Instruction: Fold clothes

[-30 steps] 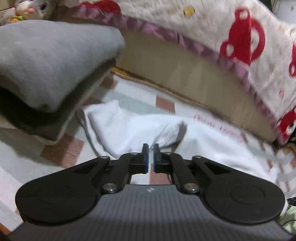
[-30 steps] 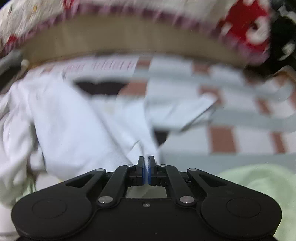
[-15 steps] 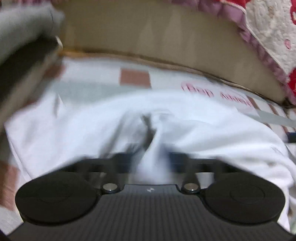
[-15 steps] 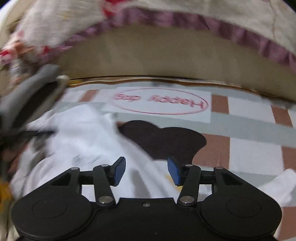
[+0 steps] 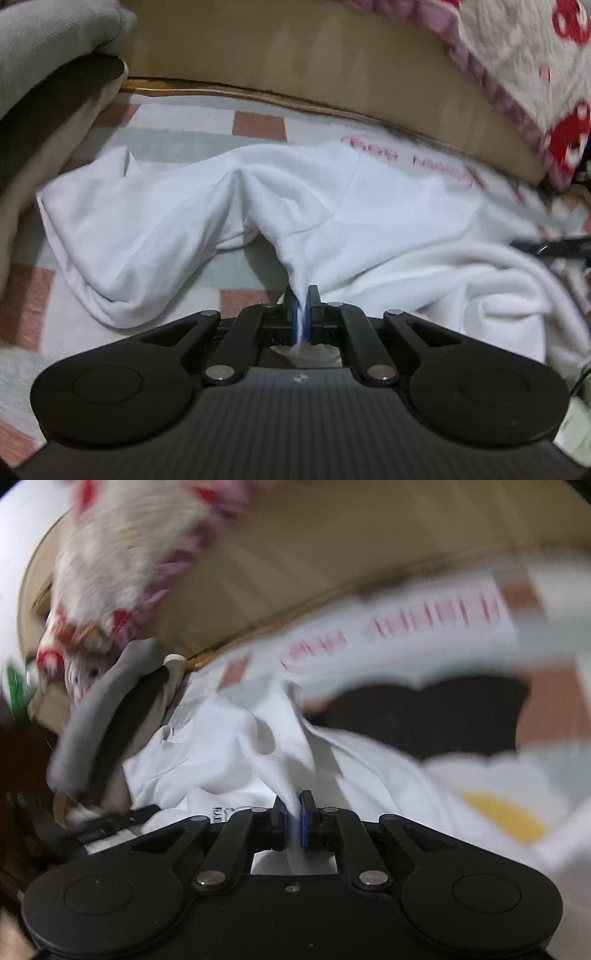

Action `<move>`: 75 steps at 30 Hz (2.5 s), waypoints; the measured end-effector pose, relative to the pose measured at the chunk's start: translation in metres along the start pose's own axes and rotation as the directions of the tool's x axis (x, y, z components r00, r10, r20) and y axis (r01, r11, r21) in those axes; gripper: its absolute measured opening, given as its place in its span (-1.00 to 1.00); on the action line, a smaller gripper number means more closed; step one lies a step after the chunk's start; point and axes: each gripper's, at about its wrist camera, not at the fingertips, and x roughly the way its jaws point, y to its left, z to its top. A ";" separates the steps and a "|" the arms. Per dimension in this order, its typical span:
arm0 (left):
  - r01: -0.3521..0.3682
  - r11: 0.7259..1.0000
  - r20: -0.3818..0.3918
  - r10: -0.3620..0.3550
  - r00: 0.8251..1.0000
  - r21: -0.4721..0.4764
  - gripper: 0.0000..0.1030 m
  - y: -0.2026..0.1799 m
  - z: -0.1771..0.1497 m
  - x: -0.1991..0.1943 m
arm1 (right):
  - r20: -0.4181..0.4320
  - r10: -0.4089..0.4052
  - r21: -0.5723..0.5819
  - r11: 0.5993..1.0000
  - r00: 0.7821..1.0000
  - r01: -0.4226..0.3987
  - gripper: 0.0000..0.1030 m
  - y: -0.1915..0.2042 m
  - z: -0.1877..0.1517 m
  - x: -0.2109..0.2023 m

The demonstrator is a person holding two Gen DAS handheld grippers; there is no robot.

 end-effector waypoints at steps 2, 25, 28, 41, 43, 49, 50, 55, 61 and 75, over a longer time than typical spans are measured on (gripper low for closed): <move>0.009 0.999 -0.012 -0.009 1.000 -0.031 -0.92 0.005 0.003 -0.007 | 0.026 0.037 -0.089 0.995 0.999 -0.035 -0.83 0.031 -0.015 -0.014; 0.248 0.915 -0.039 -0.249 0.968 0.318 0.30 -0.116 -0.034 -0.009 | -0.325 0.023 -0.453 0.874 0.945 -0.177 -0.76 0.150 -0.125 0.006; 0.199 0.932 -0.001 -0.208 0.978 0.304 -0.85 -0.113 -0.034 -0.007 | -0.265 0.021 -0.482 0.863 0.964 -0.151 -0.54 0.152 -0.111 -0.022; 0.098 0.980 0.501 -0.174 0.848 0.174 -0.89 -0.072 -0.006 -0.075 | -0.088 -0.145 -0.435 0.896 0.985 0.093 -0.01 0.095 -0.077 -0.075; 0.132 0.972 0.547 -0.218 0.808 0.192 -0.89 -0.078 -0.008 -0.091 | -0.119 -0.121 -0.429 0.901 0.985 0.059 0.01 0.094 -0.078 -0.075; 0.169 0.984 0.583 -0.175 0.794 0.065 -0.90 -0.069 -0.025 -0.138 | -0.212 -0.048 -0.405 0.913 0.976 -0.043 0.02 0.093 -0.084 -0.075; 0.171 0.985 0.551 -0.155 0.820 0.023 -0.90 -0.062 -0.032 -0.135 | -0.227 -0.036 -0.400 0.914 0.973 -0.060 -0.05 0.093 -0.084 -0.075; 0.095 0.987 0.357 -0.043 0.933 -0.130 -0.90 -0.030 -0.040 -0.097 | -0.180 0.050 -0.323 0.940 0.982 -0.107 -0.03 0.088 -0.076 -0.091; 0.075 0.978 0.250 -0.025 0.968 -0.196 -0.90 -0.015 -0.044 -0.071 | -0.139 -0.057 -0.307 0.952 0.989 0.012 -0.03 0.075 -0.055 -0.083; 0.139 0.990 0.500 -0.103 0.860 -0.035 -0.96 -0.028 -0.042 -0.099 | 0.012 -0.102 -0.291 0.951 0.995 0.102 -0.88 0.074 -0.090 -0.066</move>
